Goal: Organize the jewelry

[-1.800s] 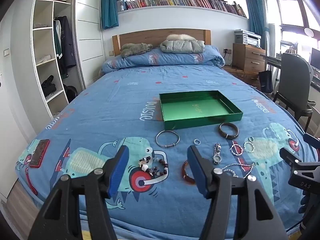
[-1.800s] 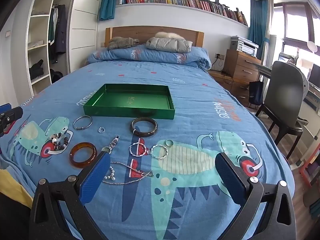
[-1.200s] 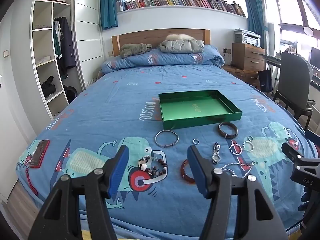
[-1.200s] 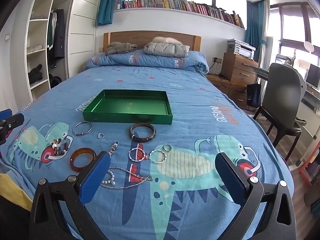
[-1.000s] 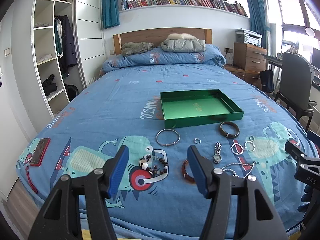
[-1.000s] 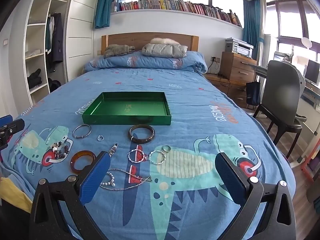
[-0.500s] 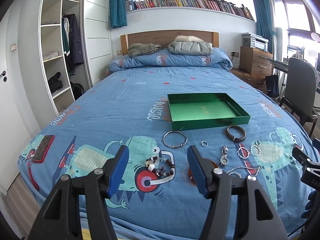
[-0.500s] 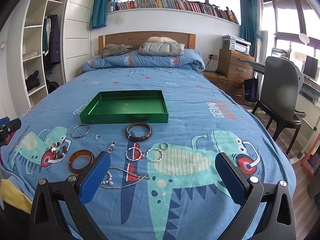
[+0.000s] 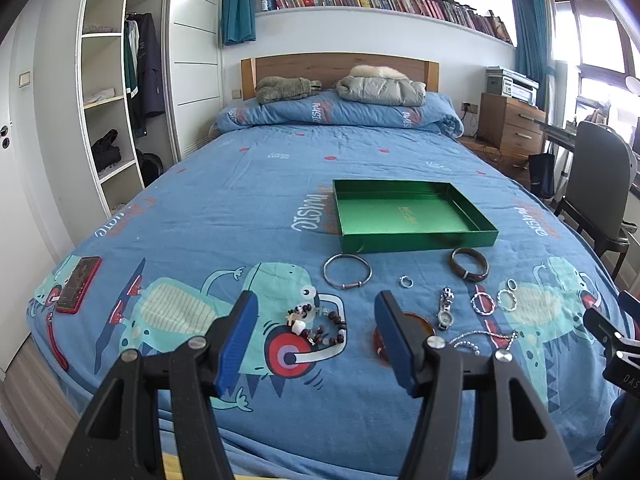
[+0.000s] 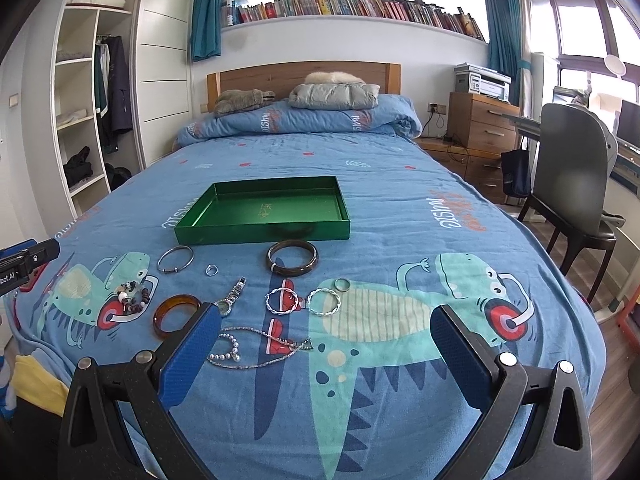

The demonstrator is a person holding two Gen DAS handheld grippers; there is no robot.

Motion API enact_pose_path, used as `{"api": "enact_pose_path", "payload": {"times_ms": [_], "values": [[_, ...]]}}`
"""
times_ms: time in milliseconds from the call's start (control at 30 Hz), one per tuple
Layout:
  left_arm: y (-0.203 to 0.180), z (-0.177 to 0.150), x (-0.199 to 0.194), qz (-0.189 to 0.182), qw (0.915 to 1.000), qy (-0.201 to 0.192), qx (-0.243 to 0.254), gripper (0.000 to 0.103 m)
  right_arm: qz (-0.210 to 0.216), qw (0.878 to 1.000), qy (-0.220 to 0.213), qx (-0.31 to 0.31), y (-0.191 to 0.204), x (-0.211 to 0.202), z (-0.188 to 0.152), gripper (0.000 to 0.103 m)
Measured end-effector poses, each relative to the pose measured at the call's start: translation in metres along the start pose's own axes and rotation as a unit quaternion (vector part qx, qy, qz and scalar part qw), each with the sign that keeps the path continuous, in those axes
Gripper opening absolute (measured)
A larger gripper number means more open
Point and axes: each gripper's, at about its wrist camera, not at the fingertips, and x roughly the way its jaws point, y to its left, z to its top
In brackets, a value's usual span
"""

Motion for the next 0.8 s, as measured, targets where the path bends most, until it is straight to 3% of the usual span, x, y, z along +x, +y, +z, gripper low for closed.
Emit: {"api": "enact_pose_path", "payload": {"times_ms": [300,800], "values": [[0.005,-0.007,0.011,0.000,0.9998,0.016,-0.009,0.059,0.020,1.000,0.021,0.000,0.008,0.012,-0.008,0.103],[0.006,-0.006,0.020,0.002,0.9997,0.015,-0.019,0.059,0.027,0.999,0.017,0.008,0.006,0.021,-0.006,0.102]]}}
